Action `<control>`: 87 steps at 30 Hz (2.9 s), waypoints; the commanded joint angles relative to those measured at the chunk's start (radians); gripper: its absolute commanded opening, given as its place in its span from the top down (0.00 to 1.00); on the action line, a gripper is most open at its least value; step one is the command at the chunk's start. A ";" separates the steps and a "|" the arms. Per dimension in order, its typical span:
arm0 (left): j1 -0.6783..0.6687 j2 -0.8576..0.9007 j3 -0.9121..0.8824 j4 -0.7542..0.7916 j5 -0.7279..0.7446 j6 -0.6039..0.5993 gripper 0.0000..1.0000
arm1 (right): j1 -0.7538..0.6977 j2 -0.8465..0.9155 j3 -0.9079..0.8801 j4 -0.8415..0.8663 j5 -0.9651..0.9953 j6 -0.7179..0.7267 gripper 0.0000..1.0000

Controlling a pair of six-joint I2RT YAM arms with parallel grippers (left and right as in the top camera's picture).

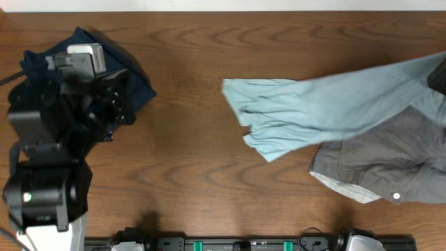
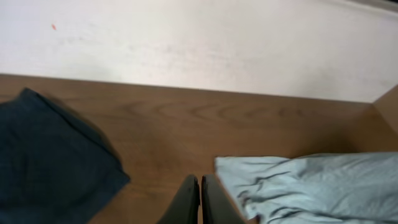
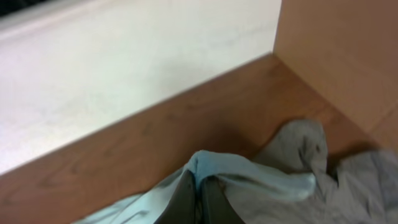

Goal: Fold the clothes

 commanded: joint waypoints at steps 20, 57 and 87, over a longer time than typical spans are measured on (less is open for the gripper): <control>-0.459 0.800 0.013 -0.037 0.191 -0.041 0.25 | -0.005 0.151 0.004 -0.127 0.008 -0.013 0.99; -0.491 0.723 0.097 0.057 -0.014 -0.062 0.94 | -0.005 0.151 0.004 -0.151 0.034 -0.040 0.99; 0.032 0.158 0.157 0.052 0.017 -0.062 0.94 | -0.003 0.166 0.075 -0.128 -0.189 -0.093 0.99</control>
